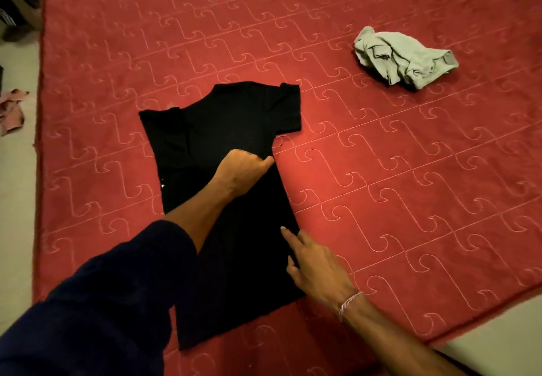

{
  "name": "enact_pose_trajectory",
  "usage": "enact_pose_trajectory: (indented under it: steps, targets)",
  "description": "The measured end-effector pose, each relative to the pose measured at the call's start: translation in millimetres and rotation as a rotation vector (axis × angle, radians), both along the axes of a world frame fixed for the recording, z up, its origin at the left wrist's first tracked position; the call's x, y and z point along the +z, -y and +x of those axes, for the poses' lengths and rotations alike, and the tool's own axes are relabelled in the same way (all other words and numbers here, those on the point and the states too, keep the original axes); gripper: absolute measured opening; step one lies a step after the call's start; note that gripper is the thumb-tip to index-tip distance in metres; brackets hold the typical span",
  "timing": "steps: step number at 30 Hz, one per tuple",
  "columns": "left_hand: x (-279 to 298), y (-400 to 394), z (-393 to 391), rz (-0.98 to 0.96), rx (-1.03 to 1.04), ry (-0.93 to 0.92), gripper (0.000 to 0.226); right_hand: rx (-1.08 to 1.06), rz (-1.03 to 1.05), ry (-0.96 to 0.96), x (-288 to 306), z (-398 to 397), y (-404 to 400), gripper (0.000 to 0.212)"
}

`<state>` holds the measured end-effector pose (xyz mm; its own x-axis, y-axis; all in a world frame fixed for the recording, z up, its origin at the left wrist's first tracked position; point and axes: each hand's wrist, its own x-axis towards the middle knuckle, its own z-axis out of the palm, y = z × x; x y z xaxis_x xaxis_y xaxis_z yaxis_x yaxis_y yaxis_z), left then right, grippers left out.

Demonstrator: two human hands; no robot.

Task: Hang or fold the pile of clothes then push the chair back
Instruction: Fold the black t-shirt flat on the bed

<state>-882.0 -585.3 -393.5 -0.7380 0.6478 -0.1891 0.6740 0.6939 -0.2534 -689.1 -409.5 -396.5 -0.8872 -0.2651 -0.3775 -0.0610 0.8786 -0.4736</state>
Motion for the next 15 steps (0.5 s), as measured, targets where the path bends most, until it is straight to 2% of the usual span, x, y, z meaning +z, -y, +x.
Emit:
enact_pose_trajectory:
  steps: [2,7,11,15]
  targets:
    - [-2,19,5,0.018,-0.02,-0.036,0.024,0.038,0.018,0.015,-2,1,16,0.069]
    - [-12,60,24,0.009,0.001,-0.081,0.011,0.149,0.054,0.089,-12,0,46,0.071]
    - [-27,88,35,0.02,0.014,-0.084,0.021,0.205,0.057,0.143,-19,4,66,0.071]
    - [-40,101,45,0.046,0.055,-0.074,0.034,0.178,-0.037,0.178,-26,10,83,0.071]
